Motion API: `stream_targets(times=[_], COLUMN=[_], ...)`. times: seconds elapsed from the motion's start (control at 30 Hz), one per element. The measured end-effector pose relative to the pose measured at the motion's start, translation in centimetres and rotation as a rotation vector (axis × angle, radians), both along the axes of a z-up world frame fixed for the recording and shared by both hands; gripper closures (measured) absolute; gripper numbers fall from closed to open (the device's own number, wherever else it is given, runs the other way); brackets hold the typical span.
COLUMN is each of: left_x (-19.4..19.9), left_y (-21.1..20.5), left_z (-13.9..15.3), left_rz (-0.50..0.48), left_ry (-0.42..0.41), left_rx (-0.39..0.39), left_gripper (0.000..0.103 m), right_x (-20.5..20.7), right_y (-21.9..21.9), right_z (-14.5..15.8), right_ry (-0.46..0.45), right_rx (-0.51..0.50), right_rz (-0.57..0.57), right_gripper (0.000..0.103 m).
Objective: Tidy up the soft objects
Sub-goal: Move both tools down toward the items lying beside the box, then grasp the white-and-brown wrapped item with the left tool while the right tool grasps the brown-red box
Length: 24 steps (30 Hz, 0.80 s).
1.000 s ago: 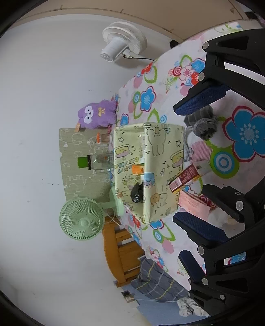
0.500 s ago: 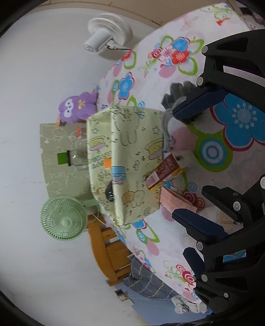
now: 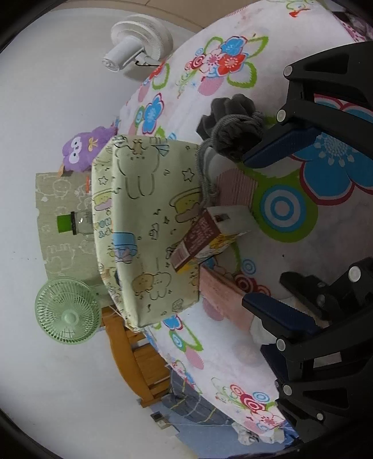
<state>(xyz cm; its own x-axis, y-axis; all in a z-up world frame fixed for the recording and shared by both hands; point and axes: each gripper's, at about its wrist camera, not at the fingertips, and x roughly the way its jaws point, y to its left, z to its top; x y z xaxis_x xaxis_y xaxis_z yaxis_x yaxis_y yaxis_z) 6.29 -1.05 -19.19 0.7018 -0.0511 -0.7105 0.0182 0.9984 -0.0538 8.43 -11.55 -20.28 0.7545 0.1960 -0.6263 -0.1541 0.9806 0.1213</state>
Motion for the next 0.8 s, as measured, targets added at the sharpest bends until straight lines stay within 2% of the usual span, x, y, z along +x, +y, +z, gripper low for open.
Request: stream_targets(times=[0.07,0.3,0.5,0.67,0.8], left_x=[0.0,0.1,-0.1,-0.5,-0.7], left_y=[0.0,0.5,1.2,1.9,2.5], left_z=[0.0,0.1,0.5,1.3,1.8], left_rz=[0.004,0.025,0.050,0.082,0.103], left_ry=[-0.004,-0.014,-0.020,-0.046,-0.057], left_rx=[0.004,0.011,0.006,0.054,0.057], left_gripper=[0.045,0.073,0.075,0.075,0.075], right_x=[0.0,0.2,0.1,0.1,0.2], right_y=[0.0,0.3,1.0,1.8,2.3], right_z=[-0.1,-0.1,0.3,0.8,1.2], right_ry=[0.002,0.008,-0.007,-0.015,-0.019], right_rx=[0.001,0.004,0.006,0.007,0.015], right_rz=[0.002,0.010,0.024,0.037,0.045], right_gripper=[0.012,0.012,0.012,0.012,0.012])
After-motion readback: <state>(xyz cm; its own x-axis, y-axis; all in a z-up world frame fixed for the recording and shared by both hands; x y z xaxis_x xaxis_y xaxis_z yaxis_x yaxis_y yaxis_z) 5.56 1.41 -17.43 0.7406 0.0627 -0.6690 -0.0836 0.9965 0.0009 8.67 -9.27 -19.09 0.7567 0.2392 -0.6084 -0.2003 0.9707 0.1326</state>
